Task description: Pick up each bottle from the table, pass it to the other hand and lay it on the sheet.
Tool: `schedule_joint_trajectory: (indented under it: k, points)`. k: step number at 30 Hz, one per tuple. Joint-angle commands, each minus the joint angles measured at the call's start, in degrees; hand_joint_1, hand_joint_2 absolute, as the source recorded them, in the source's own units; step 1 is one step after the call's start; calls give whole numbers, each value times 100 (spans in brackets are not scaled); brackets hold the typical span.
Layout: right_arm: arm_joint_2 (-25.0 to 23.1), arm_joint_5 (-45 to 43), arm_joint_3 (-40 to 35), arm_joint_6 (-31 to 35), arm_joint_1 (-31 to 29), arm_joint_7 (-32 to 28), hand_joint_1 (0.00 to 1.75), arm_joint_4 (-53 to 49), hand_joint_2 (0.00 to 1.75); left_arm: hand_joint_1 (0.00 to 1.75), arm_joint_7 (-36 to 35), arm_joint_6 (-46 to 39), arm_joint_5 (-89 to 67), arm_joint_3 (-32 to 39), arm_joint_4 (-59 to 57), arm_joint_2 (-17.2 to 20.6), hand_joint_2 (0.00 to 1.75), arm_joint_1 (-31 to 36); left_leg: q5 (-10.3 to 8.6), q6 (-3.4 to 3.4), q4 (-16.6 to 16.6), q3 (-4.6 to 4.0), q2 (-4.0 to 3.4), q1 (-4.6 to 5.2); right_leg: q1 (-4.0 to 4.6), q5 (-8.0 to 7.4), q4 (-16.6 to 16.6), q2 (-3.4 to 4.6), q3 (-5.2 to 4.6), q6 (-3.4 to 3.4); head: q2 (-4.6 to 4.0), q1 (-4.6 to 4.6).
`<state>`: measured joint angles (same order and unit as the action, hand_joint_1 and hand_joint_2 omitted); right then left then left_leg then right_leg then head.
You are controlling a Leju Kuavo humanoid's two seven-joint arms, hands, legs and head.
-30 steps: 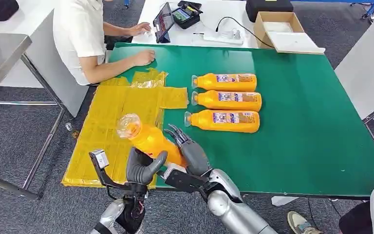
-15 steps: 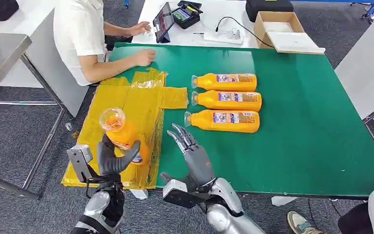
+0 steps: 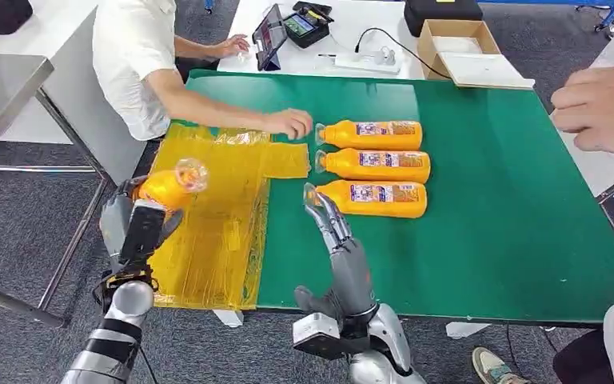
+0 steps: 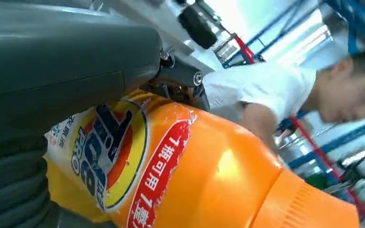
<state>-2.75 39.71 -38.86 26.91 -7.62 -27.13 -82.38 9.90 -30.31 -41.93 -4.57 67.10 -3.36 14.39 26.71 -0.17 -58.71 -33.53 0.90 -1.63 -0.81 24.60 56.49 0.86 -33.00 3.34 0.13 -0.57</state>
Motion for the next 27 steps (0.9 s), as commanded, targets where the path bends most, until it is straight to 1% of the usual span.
schedule_joint_trajectory:
  k: [1, 2, 4, 6, 7, 9, 10, 13, 16, 19, 21, 22, 27]
  points:
    - [62, -76, 239, -105, 69, -87, 0, -170, 0, 175, -325, 313, -410, 15, -1165, 317, 175, 721, -2, 6, 2, 3, -3, 1, 1, -1, 0, -4, 3, -7, 0, 2]
    - [56, -212, 248, -229, 103, -144, 0, -204, 0, 175, -554, 705, -619, -86, -1503, 362, 175, 937, -4, 10, 6, 11, 1, 2, 2, 1, -3, -15, 12, -12, 0, 2]
    - [-18, -499, 272, -545, 135, -259, 0, -174, 0, 175, -751, 1075, -994, -220, -2332, 377, 175, 1418, -6, 5, 2, 1, 13, 0, 3, 1, -1, -20, 4, -8, 0, 2]
    - [-82, -550, 249, -669, 116, -307, 0, -74, 0, 175, -894, 1454, -1265, -367, -3097, 348, 175, 1855, -15, 11, 8, 10, 31, 2, 3, 1, -4, -48, 19, -17, 0, 4]
    - [-103, -652, 223, -809, 94, -341, 0, -25, 0, 175, -1002, 1779, -1439, -512, -3514, 343, 175, 2091, -10, 4, 2, 0, 23, 0, 3, 0, -1, -30, 6, -9, 0, 2]
    - [-147, -713, 182, -910, 60, -376, 0, 65, 0, 175, -1171, 2238, -1745, -774, -4124, 319, 175, 2447, -16, 3, 3, 0, 22, 1, 2, -2, -1, -34, 5, -11, 0, 0]
    - [-163, -719, 168, -918, 49, -383, 0, 105, 0, 175, -1235, 2316, -1882, -886, -4271, 301, 175, 2531, -14, 0, 1, 0, 22, 0, 2, 0, 0, -31, 6, -8, 0, 2]
    - [-192, -800, 137, -980, 51, -429, 0, 196, 0, 175, -1180, 2581, -1947, -959, -4538, 176, 175, 2667, -16, 0, 3, 4, 13, 1, 2, -1, 2, -22, 9, -9, 0, 2]
    - [-190, -842, 115, -995, 51, -453, 0, 267, 0, 175, -1039, 2809, -1882, -968, -4565, 153, 175, 2687, -14, -1, 4, 9, 7, 3, 0, -1, 5, -14, 9, -7, 0, 2]
    - [-197, -878, 109, -977, 34, -485, 0, 349, 0, 175, -1056, 3131, -2120, -1282, -4672, 143, 175, 2793, -16, 0, 5, 10, 8, 2, 1, -3, 6, -17, 9, -8, 0, 2]
    - [-200, -882, 111, -975, 33, -490, 0, 355, 0, 175, -1071, 3157, -2142, -1306, -4684, 141, 175, 2803, -22, 8, 11, 16, 11, 4, 2, -5, 2, -28, 16, -17, 0, 0]
    - [-200, -882, 111, -975, 33, -490, 0, 355, 0, 175, -1071, 3157, -2142, -1306, -4684, 141, 175, 2803, -17, -2, 5, 13, 18, 2, 1, -3, 6, -21, 13, -8, 0, 2]
    - [-200, -882, 111, -975, 33, -490, 0, 355, 0, 175, -1071, 3157, -2142, -1306, -4684, 141, 175, 2803, -26, 2, 6, 12, 19, 3, 0, -6, 7, -25, 15, -10, 0, 2]
